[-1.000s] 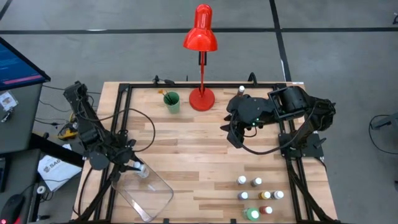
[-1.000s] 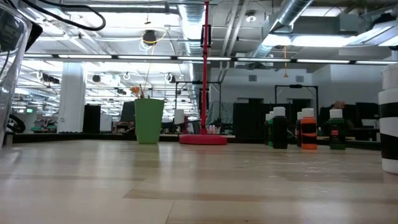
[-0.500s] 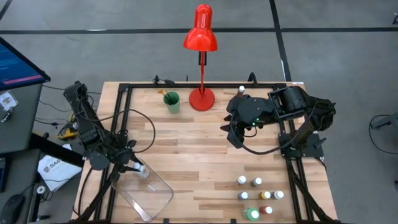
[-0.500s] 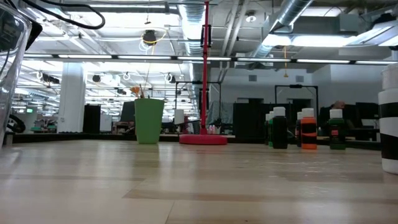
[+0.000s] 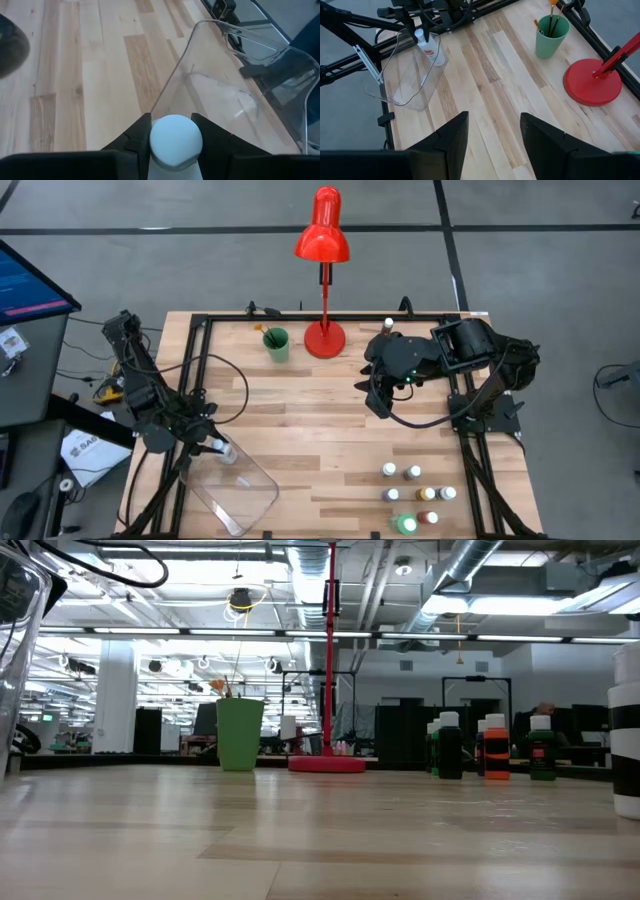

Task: Pick & Place Paint Supplies
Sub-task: Put the big white coloring bottle into the transparent bin, then put the big green coloring bottle into the transparent bin

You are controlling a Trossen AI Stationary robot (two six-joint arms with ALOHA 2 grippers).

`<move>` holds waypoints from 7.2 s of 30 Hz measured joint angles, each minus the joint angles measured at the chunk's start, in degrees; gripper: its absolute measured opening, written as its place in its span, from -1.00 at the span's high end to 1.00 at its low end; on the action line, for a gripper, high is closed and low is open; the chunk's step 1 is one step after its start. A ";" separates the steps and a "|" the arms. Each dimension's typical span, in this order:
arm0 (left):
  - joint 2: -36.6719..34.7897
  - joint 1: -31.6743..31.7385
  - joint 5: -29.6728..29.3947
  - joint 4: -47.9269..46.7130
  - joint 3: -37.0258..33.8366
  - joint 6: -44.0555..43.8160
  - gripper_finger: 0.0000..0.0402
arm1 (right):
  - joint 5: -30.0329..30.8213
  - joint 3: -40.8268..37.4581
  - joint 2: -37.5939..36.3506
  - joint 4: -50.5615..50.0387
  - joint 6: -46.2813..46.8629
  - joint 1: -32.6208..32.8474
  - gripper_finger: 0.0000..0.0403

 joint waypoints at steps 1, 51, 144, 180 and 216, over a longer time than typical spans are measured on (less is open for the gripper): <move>0.00 -0.01 -0.19 -0.03 0.00 0.00 0.44 | 0.01 0.00 0.00 0.00 0.00 0.00 0.13; -0.13 0.04 -6.50 3.82 9.72 1.21 -0.09 | -0.47 0.00 0.00 -0.65 -1.88 0.00 -0.13; -0.13 3.87 -22.79 13.79 18.23 11.80 -0.38 | -25.93 -29.38 14.01 9.98 45.46 34.73 0.44; -0.13 3.87 -22.81 13.77 18.23 13.33 -0.38 | -15.44 -6.29 19.96 -0.89 -15.08 0.33 0.44; -0.13 3.85 -23.73 13.79 18.23 13.31 -0.38 | -15.51 -6.25 28.83 9.69 -20.46 -4.24 0.21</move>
